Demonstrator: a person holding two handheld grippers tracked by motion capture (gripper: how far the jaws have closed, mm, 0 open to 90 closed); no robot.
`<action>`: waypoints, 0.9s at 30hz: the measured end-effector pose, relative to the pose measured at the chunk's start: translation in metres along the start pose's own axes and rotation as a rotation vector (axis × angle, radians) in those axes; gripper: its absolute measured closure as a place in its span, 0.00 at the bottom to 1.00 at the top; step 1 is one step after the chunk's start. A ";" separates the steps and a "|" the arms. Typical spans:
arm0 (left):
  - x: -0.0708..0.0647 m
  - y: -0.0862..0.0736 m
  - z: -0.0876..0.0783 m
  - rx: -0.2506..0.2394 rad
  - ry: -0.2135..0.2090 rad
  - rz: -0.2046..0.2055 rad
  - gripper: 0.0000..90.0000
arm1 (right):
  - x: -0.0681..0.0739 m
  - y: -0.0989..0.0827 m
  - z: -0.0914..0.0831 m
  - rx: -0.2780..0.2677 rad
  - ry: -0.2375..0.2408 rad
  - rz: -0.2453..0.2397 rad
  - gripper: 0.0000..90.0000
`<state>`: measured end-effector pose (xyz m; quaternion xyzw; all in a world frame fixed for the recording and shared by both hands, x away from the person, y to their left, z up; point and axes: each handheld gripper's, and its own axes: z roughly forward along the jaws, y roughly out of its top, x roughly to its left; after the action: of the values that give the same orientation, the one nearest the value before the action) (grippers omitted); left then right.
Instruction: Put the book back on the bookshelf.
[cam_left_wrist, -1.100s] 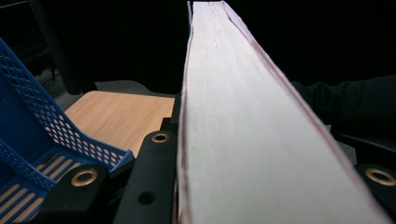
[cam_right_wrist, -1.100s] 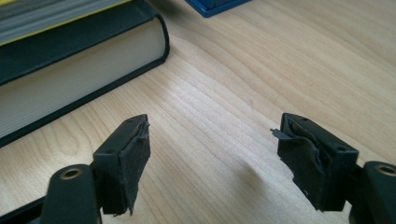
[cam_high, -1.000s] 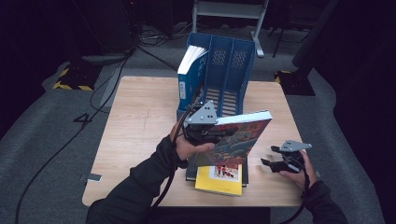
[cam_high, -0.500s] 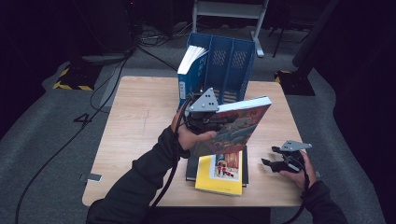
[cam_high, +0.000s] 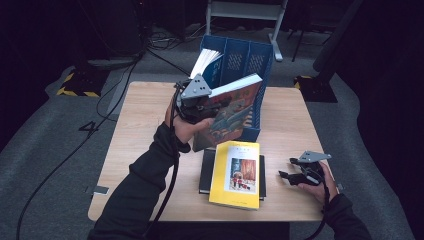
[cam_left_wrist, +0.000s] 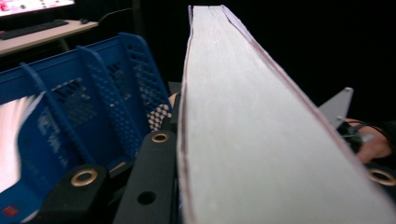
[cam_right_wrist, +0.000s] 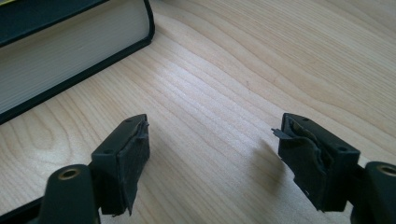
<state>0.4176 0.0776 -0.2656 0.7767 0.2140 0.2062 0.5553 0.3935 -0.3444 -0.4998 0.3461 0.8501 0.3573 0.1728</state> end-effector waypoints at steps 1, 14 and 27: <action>0.003 0.000 -0.001 -0.002 0.012 -0.007 0.82 | 0.000 0.000 0.000 0.000 0.000 0.003 0.28; 0.039 0.014 0.015 0.028 0.141 -0.057 0.82 | -0.001 -0.002 0.001 -0.011 0.007 0.025 0.28; 0.057 0.023 0.057 0.070 0.217 -0.096 0.82 | -0.001 -0.002 0.001 -0.013 0.007 0.026 0.28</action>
<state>0.4985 0.0591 -0.2555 0.7576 0.3171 0.2547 0.5105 0.3936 -0.3458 -0.5017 0.3548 0.8438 0.3662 0.1675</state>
